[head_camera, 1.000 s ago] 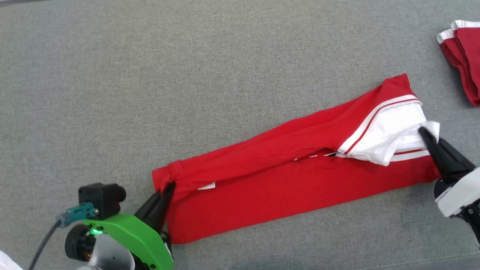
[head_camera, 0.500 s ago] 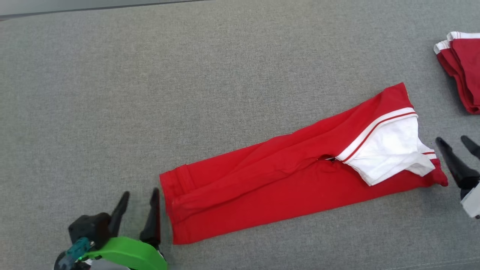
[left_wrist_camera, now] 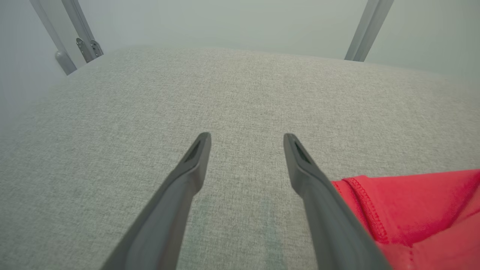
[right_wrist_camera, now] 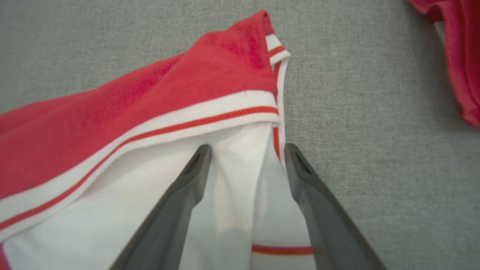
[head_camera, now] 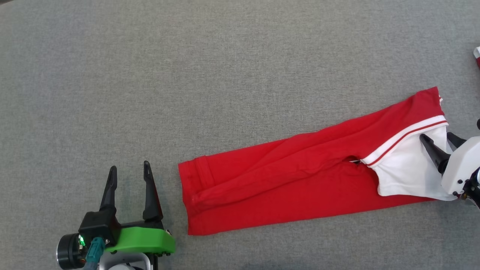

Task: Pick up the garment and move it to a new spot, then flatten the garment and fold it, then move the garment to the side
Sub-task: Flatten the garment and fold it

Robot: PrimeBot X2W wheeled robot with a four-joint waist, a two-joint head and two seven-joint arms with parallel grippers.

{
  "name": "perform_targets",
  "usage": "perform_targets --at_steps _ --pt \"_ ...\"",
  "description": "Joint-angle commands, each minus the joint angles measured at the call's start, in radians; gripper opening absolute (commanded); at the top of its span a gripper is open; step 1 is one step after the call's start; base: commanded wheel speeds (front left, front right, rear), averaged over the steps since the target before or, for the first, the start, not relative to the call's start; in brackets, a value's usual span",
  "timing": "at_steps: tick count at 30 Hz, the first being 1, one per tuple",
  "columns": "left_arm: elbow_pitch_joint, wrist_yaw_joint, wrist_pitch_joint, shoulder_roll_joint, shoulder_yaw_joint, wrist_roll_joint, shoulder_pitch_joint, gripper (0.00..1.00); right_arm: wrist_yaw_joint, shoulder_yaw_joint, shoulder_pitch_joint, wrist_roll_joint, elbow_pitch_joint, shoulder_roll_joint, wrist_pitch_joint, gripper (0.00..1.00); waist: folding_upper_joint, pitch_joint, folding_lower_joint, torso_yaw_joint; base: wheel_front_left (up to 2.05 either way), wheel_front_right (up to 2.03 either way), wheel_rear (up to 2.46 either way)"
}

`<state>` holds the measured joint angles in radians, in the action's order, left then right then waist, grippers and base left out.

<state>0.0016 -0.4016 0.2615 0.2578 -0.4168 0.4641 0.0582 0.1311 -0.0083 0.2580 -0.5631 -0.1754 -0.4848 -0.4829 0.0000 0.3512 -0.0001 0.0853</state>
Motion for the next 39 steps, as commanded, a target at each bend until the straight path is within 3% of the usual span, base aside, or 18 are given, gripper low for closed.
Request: perform_targets --at_steps 1,8,19,20,21,27,34,39 --pt "0.010 0.023 0.003 -0.019 0.019 -0.026 -0.009 1.00 -0.001 -0.003 0.018 0.009 -0.020 -0.004 -0.003 1.00 0.0000 0.011 0.0001 0.022 0.00 0.00 0.00" --pt "0.054 0.124 0.004 -0.114 0.120 -0.111 -0.043 1.00 -0.001 0.002 0.006 0.012 -0.089 -0.026 -0.026 1.00 0.0000 0.002 0.0001 0.042 0.00 0.00 0.00" --pt "0.095 0.231 0.004 -0.184 0.223 -0.191 -0.075 1.00 -0.001 -0.008 -0.064 -0.108 -0.129 -0.019 -0.095 1.00 0.0000 -0.028 0.0001 0.046 0.00 0.00 0.00" --pt "0.099 0.239 0.004 -0.189 0.229 -0.194 -0.077 1.00 -0.001 -0.002 -0.068 -0.126 -0.124 -0.014 -0.094 0.43 0.0000 -0.032 0.0001 0.046 0.00 0.00 0.00" --pt "0.102 0.247 0.004 -0.193 0.234 -0.198 -0.078 1.00 -0.001 -0.009 -0.070 -0.150 -0.124 -0.007 -0.083 0.00 0.0000 -0.035 0.0001 0.045 0.00 0.00 0.00" --pt "0.115 0.283 0.004 -0.202 0.259 -0.213 -0.096 1.00 -0.001 -0.121 -0.023 -0.285 -0.128 -0.038 0.012 0.00 0.0000 -0.074 0.0001 0.032 0.00 0.00 0.00" --pt "0.132 0.313 0.004 -0.206 0.280 -0.223 -0.116 1.00 -0.001 -0.288 -0.040 -0.353 -0.129 -0.129 -0.043 0.00 0.0000 -0.135 0.0001 0.018 0.00 0.00 0.00" --pt "0.137 0.311 0.004 -0.207 0.275 -0.202 -0.133 1.00 0.000 -0.270 -0.077 -0.375 0.017 -0.146 -0.117 0.00 0.0000 -0.171 0.0001 0.010 0.00 0.00 0.00"
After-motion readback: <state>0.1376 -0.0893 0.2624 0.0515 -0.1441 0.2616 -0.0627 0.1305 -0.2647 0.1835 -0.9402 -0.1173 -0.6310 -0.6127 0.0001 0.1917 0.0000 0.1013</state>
